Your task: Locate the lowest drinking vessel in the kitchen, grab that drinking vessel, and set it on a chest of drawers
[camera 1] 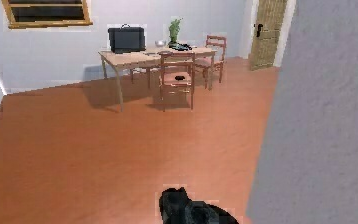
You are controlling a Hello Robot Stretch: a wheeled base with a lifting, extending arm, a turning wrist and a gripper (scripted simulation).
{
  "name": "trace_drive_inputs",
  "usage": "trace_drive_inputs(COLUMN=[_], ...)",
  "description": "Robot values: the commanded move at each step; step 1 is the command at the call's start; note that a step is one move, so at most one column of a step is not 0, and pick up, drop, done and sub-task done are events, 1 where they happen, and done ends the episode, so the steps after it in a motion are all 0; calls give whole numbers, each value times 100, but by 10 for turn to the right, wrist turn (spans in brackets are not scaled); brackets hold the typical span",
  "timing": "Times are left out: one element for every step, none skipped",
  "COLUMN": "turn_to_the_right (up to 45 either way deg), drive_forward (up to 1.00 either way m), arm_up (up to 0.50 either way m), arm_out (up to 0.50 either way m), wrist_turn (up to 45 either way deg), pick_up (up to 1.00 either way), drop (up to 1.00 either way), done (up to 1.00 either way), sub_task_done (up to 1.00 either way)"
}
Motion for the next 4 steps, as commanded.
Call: trace_drive_inputs(turn_to_the_right=[0, 120, 0, 90], drive_forward=[100, 0, 5, 0], arm_up=[0, 0, 0, 0], arm_out=[0, 0, 0, 0], wrist_turn=[0, 0, 0, 0], pick_up=[0, 0, 0, 0], drop=[0, 0, 0, 0], done=[0, 0, 0, 0], sub_task_done=[0, 0, 0, 0])
